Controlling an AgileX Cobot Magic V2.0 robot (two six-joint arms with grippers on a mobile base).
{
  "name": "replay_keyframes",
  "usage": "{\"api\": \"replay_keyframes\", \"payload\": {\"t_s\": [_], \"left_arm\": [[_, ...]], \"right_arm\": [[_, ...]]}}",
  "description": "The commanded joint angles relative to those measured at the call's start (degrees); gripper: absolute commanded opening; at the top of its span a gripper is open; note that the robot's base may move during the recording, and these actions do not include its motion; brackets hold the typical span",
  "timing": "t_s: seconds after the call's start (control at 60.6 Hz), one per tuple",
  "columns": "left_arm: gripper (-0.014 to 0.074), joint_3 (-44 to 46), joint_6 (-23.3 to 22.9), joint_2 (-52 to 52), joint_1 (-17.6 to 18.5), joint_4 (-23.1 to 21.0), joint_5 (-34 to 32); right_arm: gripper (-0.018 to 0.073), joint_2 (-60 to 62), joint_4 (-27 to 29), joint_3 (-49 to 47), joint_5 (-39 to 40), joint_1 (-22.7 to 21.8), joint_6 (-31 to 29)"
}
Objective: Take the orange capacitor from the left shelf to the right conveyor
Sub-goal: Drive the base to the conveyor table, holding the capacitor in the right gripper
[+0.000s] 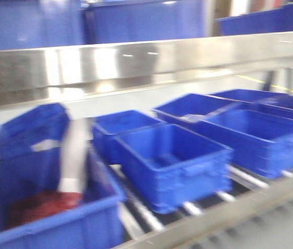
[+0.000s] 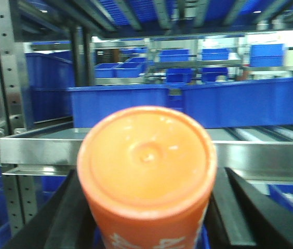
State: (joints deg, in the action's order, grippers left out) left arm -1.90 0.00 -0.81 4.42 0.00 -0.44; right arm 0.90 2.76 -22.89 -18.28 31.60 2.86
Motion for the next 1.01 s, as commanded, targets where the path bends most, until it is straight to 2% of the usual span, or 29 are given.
{"api": "replay_keyframes", "payload": {"t_s": [0.0,0.99], "left_arm": [[-0.0105,0.4,0.0,0.6,0.3,-0.3,-4.7],[-0.0105,0.4,0.0,0.6,0.3,-0.3,-4.7]], "right_arm": [[0.0052,0.4,0.0,-1.6,5.4,-0.2,-0.4],[0.0052,0.4,0.0,-1.6,5.4,-0.2,-0.4]]}}
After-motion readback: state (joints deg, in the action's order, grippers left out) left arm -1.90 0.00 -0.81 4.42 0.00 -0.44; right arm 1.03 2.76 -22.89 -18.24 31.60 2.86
